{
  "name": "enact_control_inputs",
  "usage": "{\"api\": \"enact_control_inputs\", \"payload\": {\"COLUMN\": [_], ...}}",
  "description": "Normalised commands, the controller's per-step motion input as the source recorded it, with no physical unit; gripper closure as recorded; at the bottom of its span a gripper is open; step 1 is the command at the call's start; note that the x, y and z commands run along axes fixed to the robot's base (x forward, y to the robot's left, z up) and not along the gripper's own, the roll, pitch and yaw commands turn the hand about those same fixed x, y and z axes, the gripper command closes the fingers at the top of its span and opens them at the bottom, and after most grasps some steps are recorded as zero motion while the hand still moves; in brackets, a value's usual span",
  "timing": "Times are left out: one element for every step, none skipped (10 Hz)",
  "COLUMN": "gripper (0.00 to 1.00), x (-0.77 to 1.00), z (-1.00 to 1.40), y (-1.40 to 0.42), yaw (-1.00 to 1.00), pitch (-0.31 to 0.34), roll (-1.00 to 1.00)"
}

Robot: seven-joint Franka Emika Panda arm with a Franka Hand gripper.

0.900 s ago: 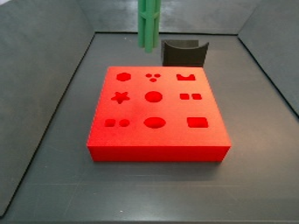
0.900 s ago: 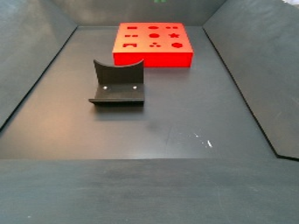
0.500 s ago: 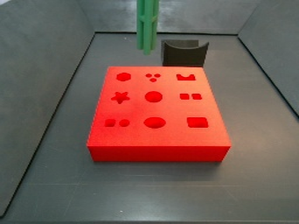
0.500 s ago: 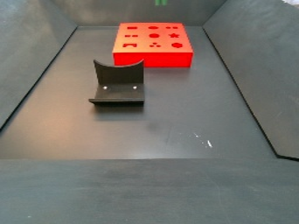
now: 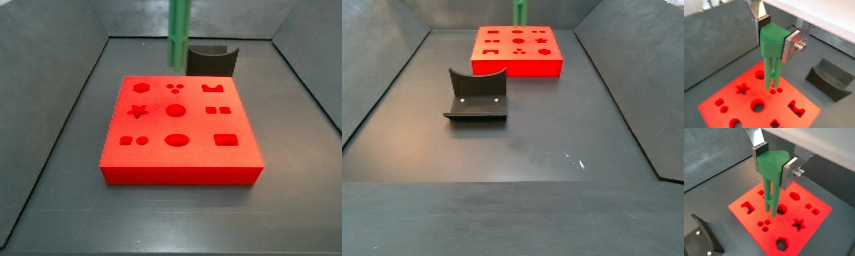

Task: Insert the 3 prong object.

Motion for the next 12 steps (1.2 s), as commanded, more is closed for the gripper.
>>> {"api": "enact_control_inputs", "payload": {"gripper": [1.0,1.0,1.0,1.0,1.0,1.0,1.0,1.0,1.0,1.0,1.0,1.0], "x": [0.06,0.03,0.01,0.0,0.04,0.07,0.0,0.0,0.0,-0.15,-0.17,-0.26], "z": [-0.32,-0.29,-0.31,-0.22,-0.23,-0.25,-0.21,-0.04,-0.05,-0.05,-0.02,-0.14], "y": [0.25,0.17,0.17,0.14,0.1,0.07,0.1,0.0,0.0,0.0,0.0,0.0], "yaw": [-0.24,-0.19,-0.19,-0.11,0.0,0.0,0.04,0.16,0.17,0.19,0.07,0.1], "pitch": [-0.164,-0.093,-0.113,-0.109,-0.094,-0.094,-0.091,-0.043,-0.014,-0.007,0.0,-0.036], "roll": [-0.21,-0.06,-0.08,-0.04,0.0,0.0,0.0,0.0,0.0,0.08,0.05,0.16]}}
